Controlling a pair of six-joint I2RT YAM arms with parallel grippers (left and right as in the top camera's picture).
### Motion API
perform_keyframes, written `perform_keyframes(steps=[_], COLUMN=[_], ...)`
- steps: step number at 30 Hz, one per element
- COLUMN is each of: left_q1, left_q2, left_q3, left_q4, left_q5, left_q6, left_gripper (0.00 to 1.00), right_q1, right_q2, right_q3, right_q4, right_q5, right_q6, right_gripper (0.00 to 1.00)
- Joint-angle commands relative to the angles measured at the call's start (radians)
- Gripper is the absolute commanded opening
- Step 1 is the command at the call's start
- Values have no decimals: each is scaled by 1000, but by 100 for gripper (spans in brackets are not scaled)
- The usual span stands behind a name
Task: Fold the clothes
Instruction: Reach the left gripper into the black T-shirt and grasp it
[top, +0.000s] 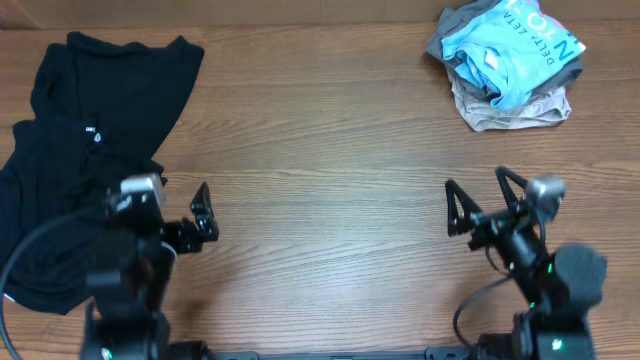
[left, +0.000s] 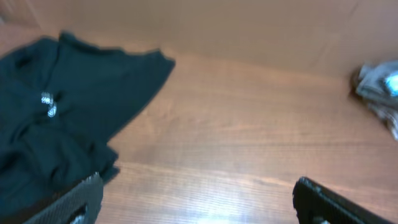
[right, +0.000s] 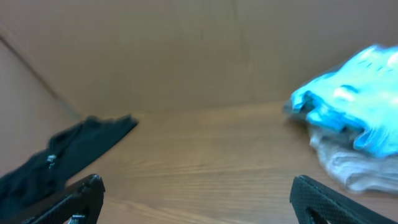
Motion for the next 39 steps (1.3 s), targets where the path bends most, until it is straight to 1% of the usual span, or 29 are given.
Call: perform_keyframes(steps=[1, 4, 7, 8, 11, 14, 17, 18, 19, 22, 23, 25, 29, 32, 35, 39], left_q1=[-6, -6, -6, -6, -6, -6, -6, -6, -2, 28, 45, 87, 177, 220, 238, 237], left_q2=[161, 312, 438, 482, 564, 650, 743, 772, 802, 883, 908, 948, 1006, 1017, 1017, 1030], left_q3=[179, 327, 418, 433, 436, 433, 433, 433, 433, 433, 433, 433, 433, 433, 433, 432], left_q4=[-108, -246, -307, -306, -283, -286, -278, -278, -277, -288, -294, -298, -293, -281, -266, -244], left_q5=[40, 65, 70, 89, 151, 165, 148, 121, 72, -122, -155, -159, -159, -176, -249, -372], left_q6=[93, 141, 141, 140, 132, 132, 144, 136, 103, -122, -172, -226, -289, -289, -289, -289], left_gripper=[100, 100, 100, 100, 100, 100, 100, 100, 100, 100, 100, 100, 99, 97, 95, 93], right_q1=[-4, -4, -4, -4, -4, -4, -4, -4, -4, -4, -3, 3, 35, 69, 107, 140], right_q2=[162, 322, 479, 551, 670, 781, 871, 897, 919, 965, 975, 984, 984, 984, 984, 984], right_q3=[148, 256, 334, 355, 359, 359, 358, 358, 358, 358, 358, 358, 358, 358, 358, 358], right_q4=[-50, -112, -144, -136, -55, 11, 82, 99, 109, 112, 112, 112, 113, 113, 115, 121], right_q5=[-101, -157, -220, -272, -328, -396, -512, -534, -544, -545, -544, -536, -470, -410, -347, -312], right_q6=[7, 6, 7, 7, 7, 8, 34, 34, 34, 33, 33, 33, 33, 33, 33, 33], right_gripper=[100, 100, 100, 100, 100, 100, 100, 100, 100, 100, 100, 96, 93, 93, 93, 93])
